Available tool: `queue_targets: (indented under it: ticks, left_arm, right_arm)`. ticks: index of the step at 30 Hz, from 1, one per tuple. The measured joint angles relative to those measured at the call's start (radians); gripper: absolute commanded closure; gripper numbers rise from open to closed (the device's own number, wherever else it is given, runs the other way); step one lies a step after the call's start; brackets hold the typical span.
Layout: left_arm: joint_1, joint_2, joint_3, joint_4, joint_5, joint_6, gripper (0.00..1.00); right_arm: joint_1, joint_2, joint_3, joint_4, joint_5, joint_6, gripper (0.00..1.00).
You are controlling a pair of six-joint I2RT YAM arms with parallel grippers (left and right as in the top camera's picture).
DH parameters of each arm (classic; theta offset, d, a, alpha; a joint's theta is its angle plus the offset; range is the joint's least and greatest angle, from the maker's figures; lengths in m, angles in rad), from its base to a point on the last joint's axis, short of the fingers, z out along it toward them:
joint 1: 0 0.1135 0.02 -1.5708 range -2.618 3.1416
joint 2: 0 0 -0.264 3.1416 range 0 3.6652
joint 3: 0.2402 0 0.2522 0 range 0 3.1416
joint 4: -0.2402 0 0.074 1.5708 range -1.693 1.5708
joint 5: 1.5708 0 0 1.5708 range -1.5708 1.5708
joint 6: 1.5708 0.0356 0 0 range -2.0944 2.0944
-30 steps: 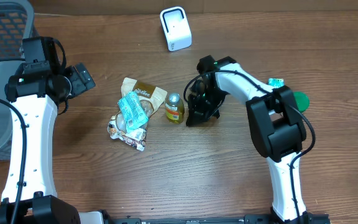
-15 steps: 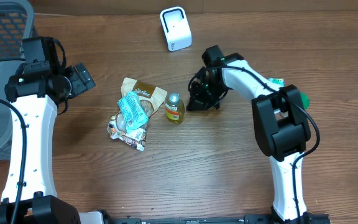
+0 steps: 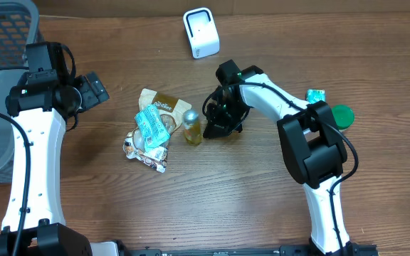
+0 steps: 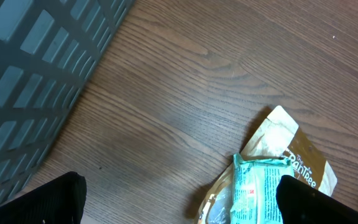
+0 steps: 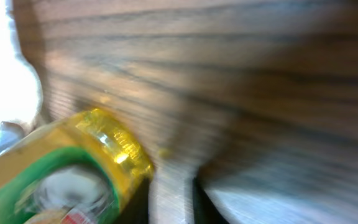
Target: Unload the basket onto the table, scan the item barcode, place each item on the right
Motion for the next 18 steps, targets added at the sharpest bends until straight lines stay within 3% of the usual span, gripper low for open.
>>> queue_targets:
  ticks: [1, 4, 7, 9, 18]
  left_arm:
    - [0.0, 0.0, 0.0, 0.0, 0.0, 0.0, 0.0]
    - [0.0, 0.0, 0.0, 0.0, 0.0, 0.0, 0.01]
    - [0.0, 0.0, 0.0, 0.0, 0.0, 0.0, 0.0]
    - [0.0, 0.0, 0.0, 0.0, 0.0, 0.0, 0.01]
    - [0.0, 0.0, 0.0, 0.0, 0.0, 0.0, 0.0]
  right_arm:
    - [0.0, -0.003, 0.003, -0.001, -0.002, -0.004, 0.4]
    - [-0.008, -0.018, 0.008, -0.01, 0.006, 0.0, 0.35]
    - [-0.023, -0.021, 0.01, -0.014, 0.013, 0.005, 0.12]
    - [-0.038, -0.032, 0.017, -0.014, 0.045, 0.012, 0.02]
    - [-0.073, -0.049, 0.023, -0.008, 0.153, 0.02, 0.0]
